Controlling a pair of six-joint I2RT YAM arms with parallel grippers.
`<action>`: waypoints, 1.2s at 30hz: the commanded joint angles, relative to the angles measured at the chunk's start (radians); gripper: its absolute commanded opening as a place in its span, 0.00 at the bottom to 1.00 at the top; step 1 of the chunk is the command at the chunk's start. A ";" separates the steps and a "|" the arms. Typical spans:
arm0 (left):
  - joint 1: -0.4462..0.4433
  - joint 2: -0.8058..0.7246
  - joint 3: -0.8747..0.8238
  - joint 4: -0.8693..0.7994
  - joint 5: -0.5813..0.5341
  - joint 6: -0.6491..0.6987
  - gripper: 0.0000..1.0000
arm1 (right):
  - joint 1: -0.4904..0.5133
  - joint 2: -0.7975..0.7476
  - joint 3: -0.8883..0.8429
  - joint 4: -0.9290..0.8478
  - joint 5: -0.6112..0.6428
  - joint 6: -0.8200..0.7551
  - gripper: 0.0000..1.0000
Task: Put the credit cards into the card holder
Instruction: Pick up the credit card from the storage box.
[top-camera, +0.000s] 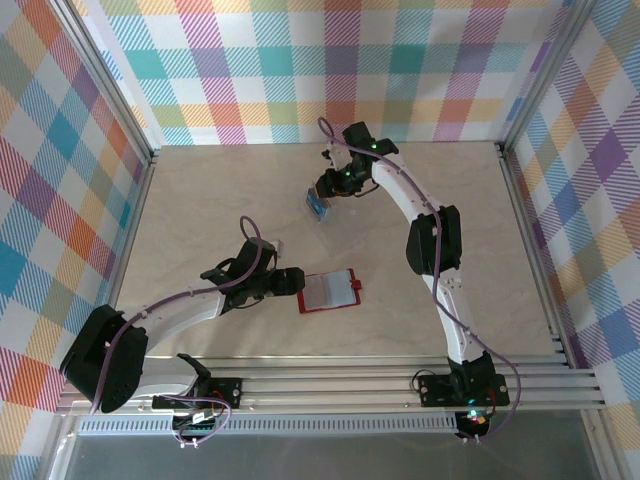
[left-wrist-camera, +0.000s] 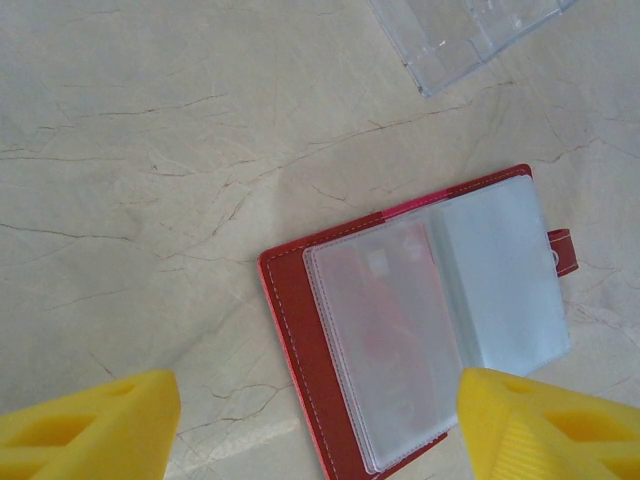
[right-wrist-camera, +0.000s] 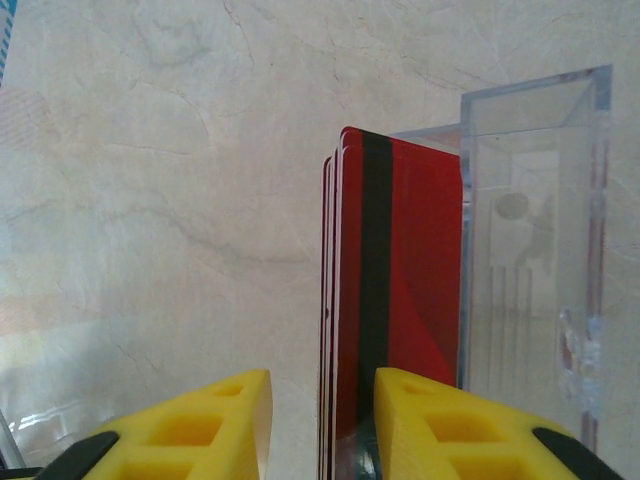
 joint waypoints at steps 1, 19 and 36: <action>0.007 -0.011 -0.010 -0.012 0.004 -0.009 0.73 | -0.011 -0.050 -0.027 -0.017 -0.046 0.014 0.32; 0.006 -0.007 -0.009 -0.012 0.005 -0.008 0.73 | -0.019 -0.091 -0.085 0.031 -0.135 0.019 0.28; 0.006 -0.008 -0.007 -0.015 0.005 -0.007 0.73 | -0.022 -0.093 -0.094 0.031 -0.128 0.019 0.23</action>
